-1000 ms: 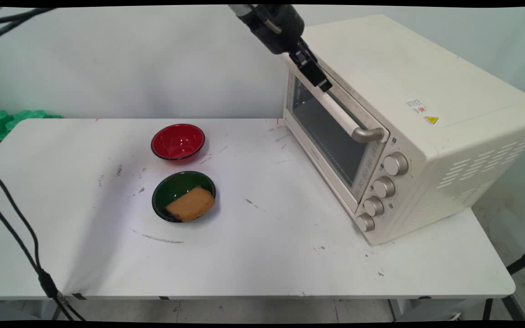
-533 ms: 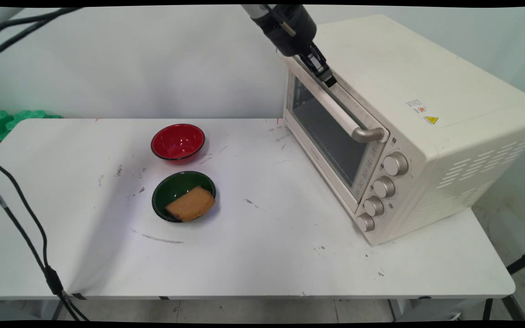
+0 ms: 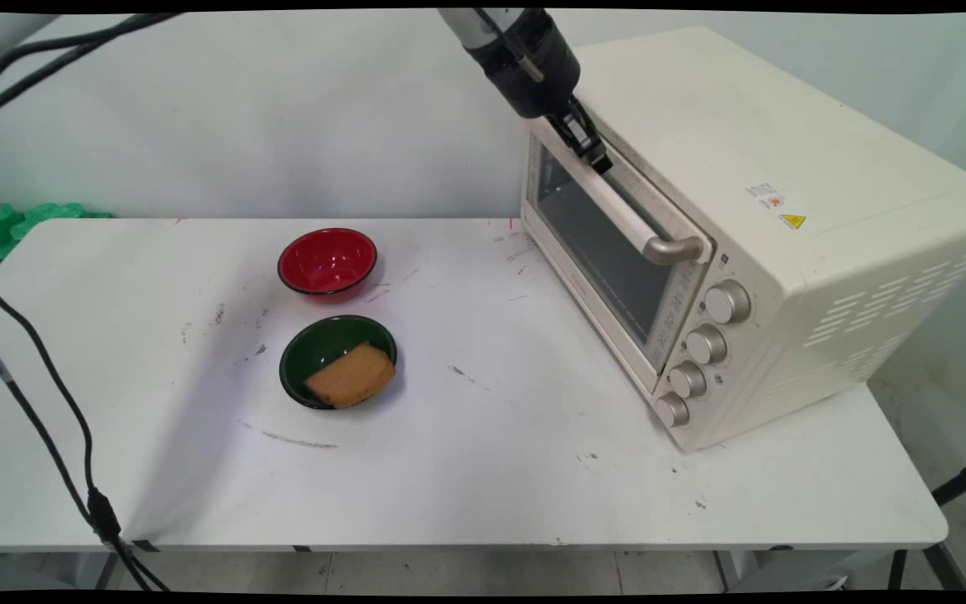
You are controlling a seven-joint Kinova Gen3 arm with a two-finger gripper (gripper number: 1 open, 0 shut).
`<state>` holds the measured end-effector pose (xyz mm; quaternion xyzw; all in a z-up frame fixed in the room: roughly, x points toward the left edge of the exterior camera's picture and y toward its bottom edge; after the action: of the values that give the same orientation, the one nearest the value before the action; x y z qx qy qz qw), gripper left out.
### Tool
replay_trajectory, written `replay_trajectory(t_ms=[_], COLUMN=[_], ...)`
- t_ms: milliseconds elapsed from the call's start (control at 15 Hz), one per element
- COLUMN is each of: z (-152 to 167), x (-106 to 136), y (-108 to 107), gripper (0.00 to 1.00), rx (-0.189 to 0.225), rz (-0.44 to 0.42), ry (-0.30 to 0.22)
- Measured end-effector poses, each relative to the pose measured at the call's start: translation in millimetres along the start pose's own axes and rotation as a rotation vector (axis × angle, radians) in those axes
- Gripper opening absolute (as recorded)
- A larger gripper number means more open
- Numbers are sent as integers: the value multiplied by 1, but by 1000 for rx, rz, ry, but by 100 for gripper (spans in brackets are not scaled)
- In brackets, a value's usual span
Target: Open the oven
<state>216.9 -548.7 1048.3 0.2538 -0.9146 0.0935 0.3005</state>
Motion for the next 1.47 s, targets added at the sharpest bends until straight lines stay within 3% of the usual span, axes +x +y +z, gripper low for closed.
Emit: replay_trajectory(t_ms=[600,1467], z=[-15,-26], x=[-39,-164], y=[7,38], gripper=[0,0], rx=[12,-9], rz=[-49,-34], ry=[-26,25])
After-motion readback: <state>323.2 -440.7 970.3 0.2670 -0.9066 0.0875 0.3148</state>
